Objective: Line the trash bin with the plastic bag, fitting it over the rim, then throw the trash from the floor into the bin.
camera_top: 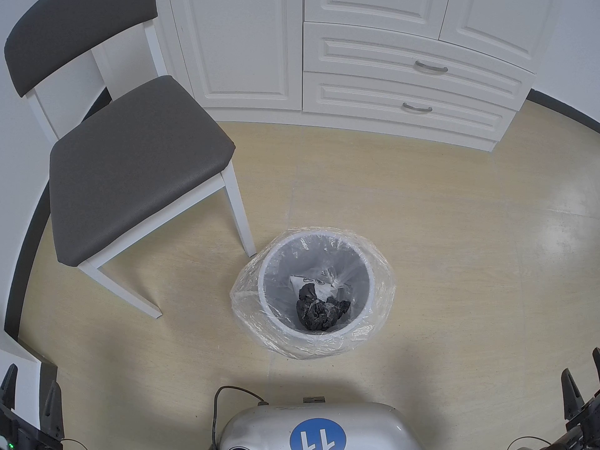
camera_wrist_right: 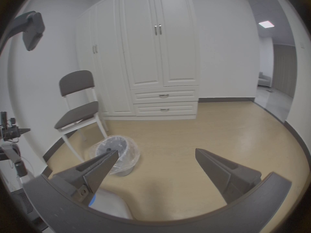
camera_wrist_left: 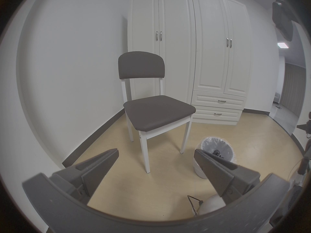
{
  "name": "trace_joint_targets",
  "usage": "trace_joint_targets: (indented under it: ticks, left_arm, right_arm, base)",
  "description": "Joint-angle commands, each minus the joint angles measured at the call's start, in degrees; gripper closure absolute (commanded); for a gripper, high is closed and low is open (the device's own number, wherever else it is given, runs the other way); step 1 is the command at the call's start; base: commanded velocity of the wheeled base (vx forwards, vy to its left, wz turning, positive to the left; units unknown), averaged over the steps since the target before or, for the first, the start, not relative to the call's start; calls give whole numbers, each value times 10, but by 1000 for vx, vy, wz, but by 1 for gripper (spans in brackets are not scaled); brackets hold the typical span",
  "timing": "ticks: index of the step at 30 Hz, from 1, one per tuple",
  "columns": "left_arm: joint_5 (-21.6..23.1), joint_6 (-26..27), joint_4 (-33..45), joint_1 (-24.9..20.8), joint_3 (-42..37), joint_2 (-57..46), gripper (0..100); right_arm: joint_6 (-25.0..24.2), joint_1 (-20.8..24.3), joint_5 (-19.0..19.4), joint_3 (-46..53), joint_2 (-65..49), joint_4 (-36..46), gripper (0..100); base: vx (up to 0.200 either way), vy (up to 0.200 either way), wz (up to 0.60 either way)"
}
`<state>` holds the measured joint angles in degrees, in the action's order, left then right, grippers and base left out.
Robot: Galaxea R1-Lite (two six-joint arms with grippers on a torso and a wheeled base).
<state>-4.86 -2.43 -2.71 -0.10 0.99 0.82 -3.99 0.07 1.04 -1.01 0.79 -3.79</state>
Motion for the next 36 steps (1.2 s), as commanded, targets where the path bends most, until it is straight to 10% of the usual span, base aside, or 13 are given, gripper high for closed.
trace_joint_targets:
  ticks: [1,14,36]
  left_arm:
    - [1,-1,0,0,-10,-7,0]
    - [4,14,0,1,-10,-7,0]
    - [48,18,27,-1,-10,-7,0]
  right_arm:
    - [5,-1,-5,10,-8,-3,0]
    - [17,-1,-53,10,-8,-3,0]
    - [28,-1,-31,10,-8,27,0]
  base:
    - [0,0,0]
    - [0,0,0]
    - [0,0,0]
